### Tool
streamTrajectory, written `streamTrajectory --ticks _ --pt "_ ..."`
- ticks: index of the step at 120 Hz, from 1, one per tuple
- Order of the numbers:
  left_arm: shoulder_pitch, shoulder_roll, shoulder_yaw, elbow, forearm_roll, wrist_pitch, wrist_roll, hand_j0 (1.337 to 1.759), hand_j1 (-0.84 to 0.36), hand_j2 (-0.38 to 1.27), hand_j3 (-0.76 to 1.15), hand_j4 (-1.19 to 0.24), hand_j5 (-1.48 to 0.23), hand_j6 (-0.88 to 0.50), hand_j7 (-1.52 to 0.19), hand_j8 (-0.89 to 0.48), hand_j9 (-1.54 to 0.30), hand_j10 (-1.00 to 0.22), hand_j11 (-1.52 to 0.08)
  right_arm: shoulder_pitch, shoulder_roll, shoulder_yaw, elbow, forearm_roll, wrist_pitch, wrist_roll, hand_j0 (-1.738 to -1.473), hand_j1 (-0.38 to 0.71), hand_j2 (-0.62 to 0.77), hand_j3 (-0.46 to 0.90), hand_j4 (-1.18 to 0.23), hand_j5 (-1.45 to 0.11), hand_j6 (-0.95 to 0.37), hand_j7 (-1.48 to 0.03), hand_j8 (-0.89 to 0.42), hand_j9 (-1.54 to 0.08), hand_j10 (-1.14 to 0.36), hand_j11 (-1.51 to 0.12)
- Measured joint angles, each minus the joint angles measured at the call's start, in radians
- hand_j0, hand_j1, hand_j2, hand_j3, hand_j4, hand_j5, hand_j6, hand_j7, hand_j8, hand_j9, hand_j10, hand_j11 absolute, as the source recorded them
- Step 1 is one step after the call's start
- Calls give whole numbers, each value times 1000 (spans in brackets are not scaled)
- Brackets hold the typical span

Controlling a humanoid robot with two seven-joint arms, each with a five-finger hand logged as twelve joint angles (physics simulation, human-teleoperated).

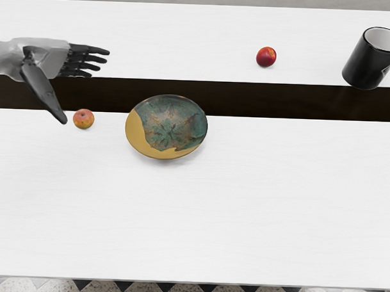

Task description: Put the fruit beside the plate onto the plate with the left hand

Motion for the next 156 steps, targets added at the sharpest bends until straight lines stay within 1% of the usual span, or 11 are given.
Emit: streamTrajectory --ticks 10,15,19,26,31,39,49,63,92,111,156 --pt "-4 -1 1 -9 1 0 3 1658 326 5 0 -25 -27 -24 -27 -24 -27 -23 -26 0 0 -1 0 0 0 0 -1658 -349 0 0 0 0 0 0 0 0 0 0" --pt "-10 -6 -1 -15 1 0 27 1658 326 5 0 -24 -27 -24 -27 -24 -27 -23 -26 0 0 -1 0 0 0 0 -1658 -349 0 0 0 0 0 0 0 0 0 0" --pt "-26 -18 -3 -21 1 0 82 1658 326 5 0 -24 -27 -24 -27 -24 -27 -23 -26 -1 0 -1 0 0 0 0 -1658 -349 0 0 0 0 0 0 0 0 0 0" --pt "-67 -43 -5 -40 9 0 230 1658 326 5 0 -24 -27 -24 -27 -24 -27 -23 -26 -1 0 -1 0 0 0 0 -1658 -349 0 0 0 0 0 0 0 0 0 0" --pt "-87 -86 -6 -54 53 0 302 1658 326 5 0 -24 -27 -24 -27 -23 -27 -23 -26 -1 0 -1 0 0 0 0 -1658 -349 0 0 0 0 0 0 0 0 0 0" --pt "-102 -178 -6 -76 178 0 371 1658 326 5 0 -24 -27 -24 -27 -24 -27 -23 -26 -2 0 0 0 0 0 0 -1658 -349 0 0 0 0 0 0 0 0 0 0" --pt "-104 -235 -5 -90 319 4 414 1658 325 4 0 -24 -28 -25 -27 -24 -27 -23 -27 -2 0 0 0 0 1 0 -1658 -349 0 0 0 0 0 0 0 0 0 0" --pt "-84 -250 0 -98 494 76 437 1658 324 5 0 -25 -29 -26 -29 -26 -29 -25 -28 -2 0 0 0 0 0 0 -1658 -349 0 0 0 0 0 0 0 0 0 0" --pt "62 -302 6 -99 790 314 447 1658 296 11 0 -50 -60 -51 -60 -51 -60 -49 -59 -2 0 0 0 0 0 0 -1658 -349 0 0 0 0 0 0 0 0 0 0" --pt "62 -326 50 -68 854 369 448 1658 176 31 0 -150 -190 -151 -189 -151 -189 -149 -189 -2 0 0 0 0 0 0 -1658 -349 0 0 0 0 0 0 0 0 0 0" --pt "68 -464 174 121 912 484 448 1658 -22 65 0 -315 -405 -317 -405 -316 -405 -315 -405 -2 0 0 0 0 0 0 -1658 -349 0 0 0 0 0 0 0 0 0 0"
